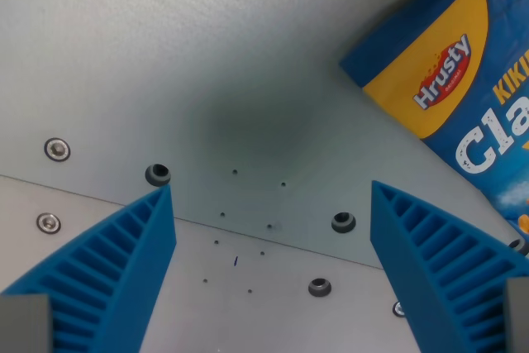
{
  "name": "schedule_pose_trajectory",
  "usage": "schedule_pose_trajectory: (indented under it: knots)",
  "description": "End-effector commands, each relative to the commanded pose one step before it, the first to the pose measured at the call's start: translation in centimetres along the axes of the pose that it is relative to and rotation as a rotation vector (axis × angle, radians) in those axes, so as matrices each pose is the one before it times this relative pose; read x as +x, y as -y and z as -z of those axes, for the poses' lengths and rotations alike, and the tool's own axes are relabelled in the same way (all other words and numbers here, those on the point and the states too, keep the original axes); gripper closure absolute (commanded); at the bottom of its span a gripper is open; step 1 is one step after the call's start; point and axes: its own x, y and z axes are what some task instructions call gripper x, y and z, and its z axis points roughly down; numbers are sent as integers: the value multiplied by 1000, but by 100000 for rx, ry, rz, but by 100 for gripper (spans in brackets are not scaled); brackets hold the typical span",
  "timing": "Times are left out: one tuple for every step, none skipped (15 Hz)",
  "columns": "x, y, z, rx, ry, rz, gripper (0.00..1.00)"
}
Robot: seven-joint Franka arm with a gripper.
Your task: Move in gripper positive y
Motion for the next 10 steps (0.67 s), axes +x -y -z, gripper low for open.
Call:
schedule_pose_trajectory:
  knots:
    - [40,-514,260,-191,-651,33,0]
    - [0,-500,0,0,0,0,0]
    - [0,-500,0,0,0,0,0]
    - [0,-500,0,0,0,0,0]
    - [0,-500,0,0,0,0,0]
    - [0,-500,0,0,0,0,0]
    - [0,-500,0,0,0,0,0]
    - [0,-500,0,0,0,0,0]
    - [0,-500,0,0,0,0,0]
    - [0,-500,0,0,0,0,0]
